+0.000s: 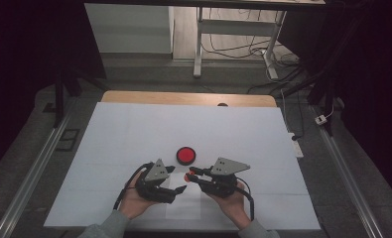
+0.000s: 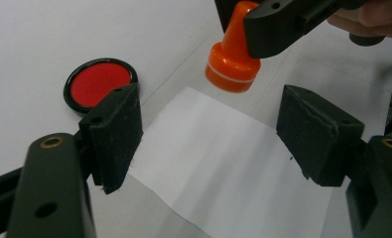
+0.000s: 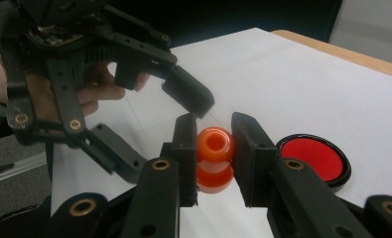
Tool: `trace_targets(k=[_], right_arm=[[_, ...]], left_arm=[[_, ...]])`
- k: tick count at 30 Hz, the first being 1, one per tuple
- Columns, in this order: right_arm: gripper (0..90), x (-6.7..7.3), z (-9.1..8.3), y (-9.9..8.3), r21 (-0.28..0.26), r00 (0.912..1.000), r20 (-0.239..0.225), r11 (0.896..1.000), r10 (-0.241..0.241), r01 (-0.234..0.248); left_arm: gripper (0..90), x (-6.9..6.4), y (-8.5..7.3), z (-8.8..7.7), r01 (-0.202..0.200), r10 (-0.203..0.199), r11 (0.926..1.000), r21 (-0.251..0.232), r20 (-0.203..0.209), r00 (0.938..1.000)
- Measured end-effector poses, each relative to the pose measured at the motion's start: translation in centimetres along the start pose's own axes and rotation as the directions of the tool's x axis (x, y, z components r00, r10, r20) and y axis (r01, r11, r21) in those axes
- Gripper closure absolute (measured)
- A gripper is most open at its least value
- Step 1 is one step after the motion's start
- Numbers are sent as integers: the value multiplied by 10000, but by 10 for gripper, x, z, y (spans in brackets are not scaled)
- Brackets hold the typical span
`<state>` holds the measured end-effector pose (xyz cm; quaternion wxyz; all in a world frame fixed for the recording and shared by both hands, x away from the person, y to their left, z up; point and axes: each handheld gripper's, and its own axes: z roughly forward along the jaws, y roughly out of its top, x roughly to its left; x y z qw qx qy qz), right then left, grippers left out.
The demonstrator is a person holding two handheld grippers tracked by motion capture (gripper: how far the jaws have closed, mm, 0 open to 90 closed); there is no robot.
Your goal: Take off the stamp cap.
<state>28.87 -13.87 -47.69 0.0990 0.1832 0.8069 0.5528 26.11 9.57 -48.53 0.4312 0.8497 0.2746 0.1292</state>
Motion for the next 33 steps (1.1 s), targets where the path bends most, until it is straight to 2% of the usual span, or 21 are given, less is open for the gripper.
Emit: trace_targets(k=[19, 33], right_arm=[[720, 0, -1, 1, -120, 10000, 15, 9999, -20, 20], [720, -1, -3, 1, -176, 10000, 2, 9998, 99, -99]], left_arm=[[336, -8, 9, 18, -479, 482, 9986, 225, -113, 9988], [424, -9, 11, 21, -561, 567, 9979, 320, -190, 9982]])
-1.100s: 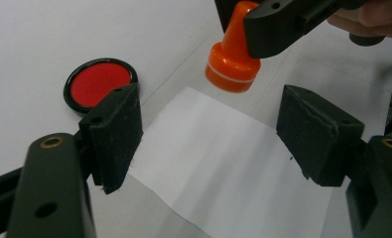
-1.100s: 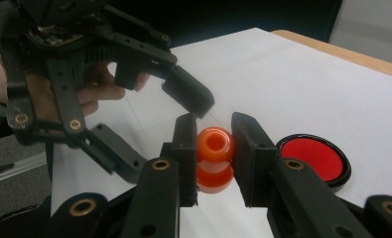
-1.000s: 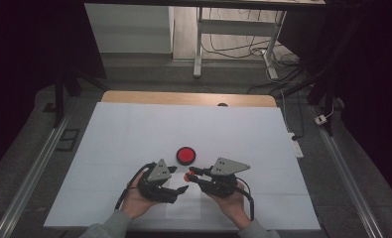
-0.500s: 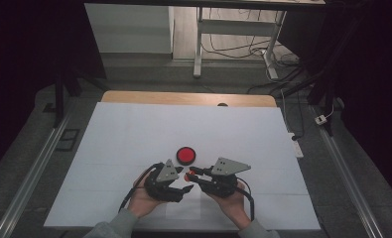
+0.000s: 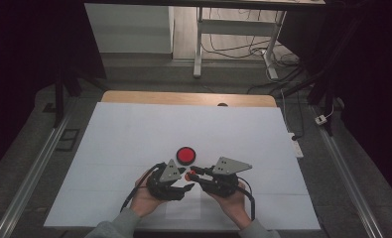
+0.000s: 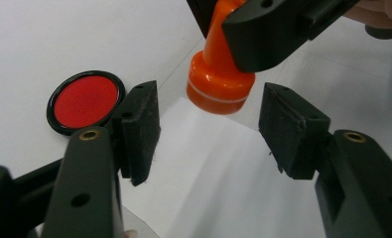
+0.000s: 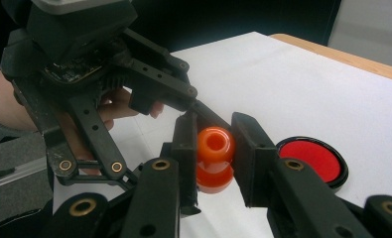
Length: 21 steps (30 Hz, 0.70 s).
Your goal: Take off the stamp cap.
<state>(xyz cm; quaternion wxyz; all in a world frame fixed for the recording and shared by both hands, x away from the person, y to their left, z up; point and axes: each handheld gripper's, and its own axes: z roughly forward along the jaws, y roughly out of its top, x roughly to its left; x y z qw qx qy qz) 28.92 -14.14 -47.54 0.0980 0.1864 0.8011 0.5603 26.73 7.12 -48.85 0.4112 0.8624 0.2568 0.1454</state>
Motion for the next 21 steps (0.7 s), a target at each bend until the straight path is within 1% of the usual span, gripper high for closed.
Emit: trace_targets(k=[14, 21], right_arm=[[720, 0, 1, -1, 6, 9999, -78, 10000, 68, -68], [720, 0, 2, -2, 15, 9998, -156, 9999, 146, -146]], left_arm=[[502, 0, -1, 1, -75, 76, 9999, 101, -110, 9999], [561, -1, -1, 1, -119, 120, 9999, 106, -134, 9998]])
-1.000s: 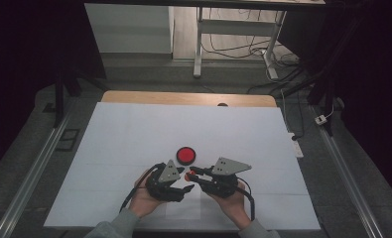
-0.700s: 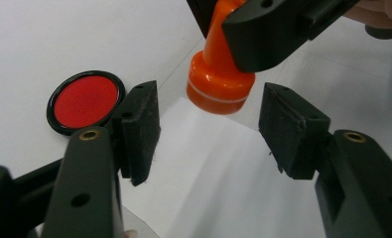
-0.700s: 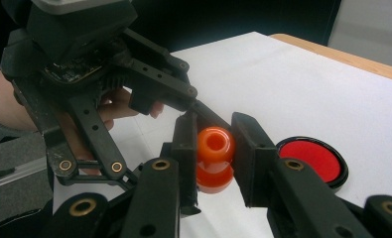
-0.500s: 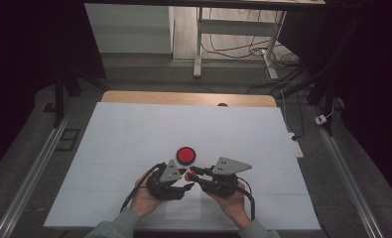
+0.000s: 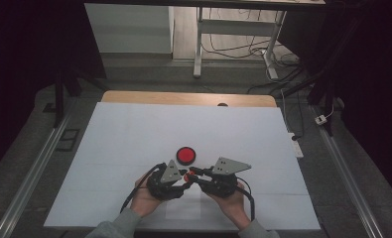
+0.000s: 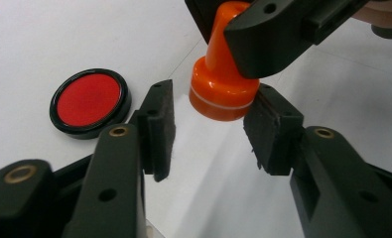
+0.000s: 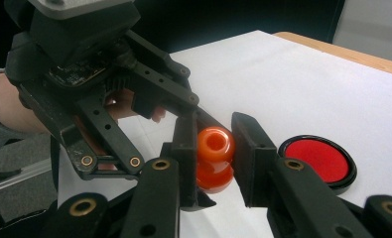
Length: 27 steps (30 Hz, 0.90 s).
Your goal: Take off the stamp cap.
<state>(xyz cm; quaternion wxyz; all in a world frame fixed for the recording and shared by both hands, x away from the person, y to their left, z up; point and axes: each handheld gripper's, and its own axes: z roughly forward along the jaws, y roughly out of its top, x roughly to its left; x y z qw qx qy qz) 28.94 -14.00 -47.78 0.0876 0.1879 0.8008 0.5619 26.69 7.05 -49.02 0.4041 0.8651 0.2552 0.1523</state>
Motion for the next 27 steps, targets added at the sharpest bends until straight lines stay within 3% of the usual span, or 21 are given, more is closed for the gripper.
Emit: trace_targets(k=[12, 27], right_arm=[[720, -1, -1, 0, -58, 10000, -17, 10000, 79, -79], [720, 1, 1, -1, 14, 10000, -11, 10000, 35, -35]], left_arm=[[637, -2, -1, 1, -156, 156, 9999, -9, 57, 9999], [655, -3, -2, 0, -442, 444, 9989, 140, -115, 9990]])
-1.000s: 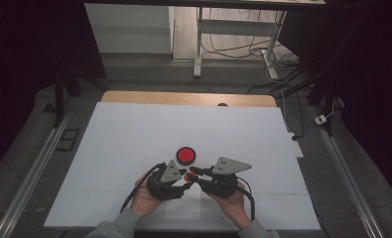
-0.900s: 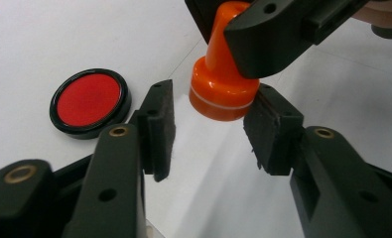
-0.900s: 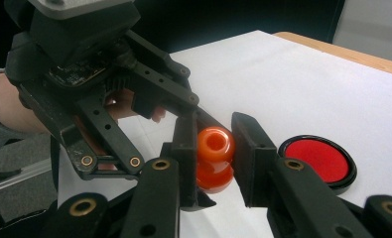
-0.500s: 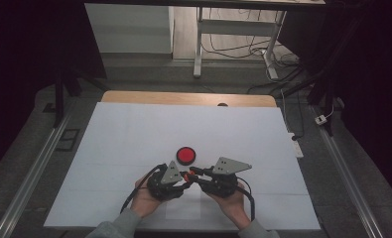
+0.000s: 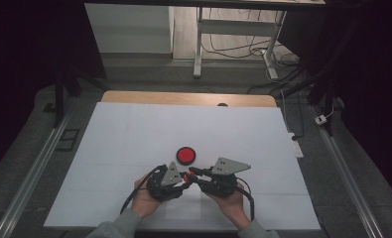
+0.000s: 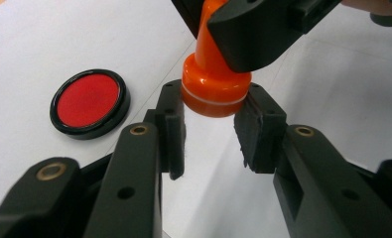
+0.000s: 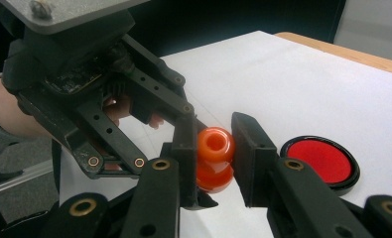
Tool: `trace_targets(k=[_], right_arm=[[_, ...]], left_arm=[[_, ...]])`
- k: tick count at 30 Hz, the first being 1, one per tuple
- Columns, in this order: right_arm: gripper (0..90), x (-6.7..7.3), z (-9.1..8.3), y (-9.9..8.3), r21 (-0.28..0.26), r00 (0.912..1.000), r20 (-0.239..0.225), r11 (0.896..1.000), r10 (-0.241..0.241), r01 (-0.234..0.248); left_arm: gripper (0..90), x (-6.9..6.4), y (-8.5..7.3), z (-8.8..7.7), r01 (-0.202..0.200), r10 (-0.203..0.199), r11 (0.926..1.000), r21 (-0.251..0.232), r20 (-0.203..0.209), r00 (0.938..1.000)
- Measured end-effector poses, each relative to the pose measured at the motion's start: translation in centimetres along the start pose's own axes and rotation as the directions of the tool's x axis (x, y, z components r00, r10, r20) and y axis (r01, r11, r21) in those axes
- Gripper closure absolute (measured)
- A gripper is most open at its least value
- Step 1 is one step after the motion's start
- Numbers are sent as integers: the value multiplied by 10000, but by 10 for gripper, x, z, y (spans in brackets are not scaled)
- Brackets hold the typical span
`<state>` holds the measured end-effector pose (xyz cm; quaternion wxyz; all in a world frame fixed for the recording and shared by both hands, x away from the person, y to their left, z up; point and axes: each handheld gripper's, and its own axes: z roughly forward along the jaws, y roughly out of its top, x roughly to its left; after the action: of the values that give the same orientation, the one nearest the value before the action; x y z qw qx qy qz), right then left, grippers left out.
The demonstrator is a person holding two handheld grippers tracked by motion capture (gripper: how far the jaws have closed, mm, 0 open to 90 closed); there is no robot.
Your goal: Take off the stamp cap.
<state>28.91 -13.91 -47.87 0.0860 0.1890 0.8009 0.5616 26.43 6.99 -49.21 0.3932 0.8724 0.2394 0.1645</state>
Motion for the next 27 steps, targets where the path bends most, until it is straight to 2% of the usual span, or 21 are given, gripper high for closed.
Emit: trace_targets(k=[17, 27], right_arm=[[723, 4, 2, -2, -15, 9996, 277, 10000, -64, 64], [724, 5, 2, -2, -167, 9991, 431, 9999, -1, 8]], left_arm=[[657, -1, -2, 2, -59, 60, 10000, 76, -145, 9999], [659, 0, -3, 1, -49, 49, 10000, -41, -148, 9999]])
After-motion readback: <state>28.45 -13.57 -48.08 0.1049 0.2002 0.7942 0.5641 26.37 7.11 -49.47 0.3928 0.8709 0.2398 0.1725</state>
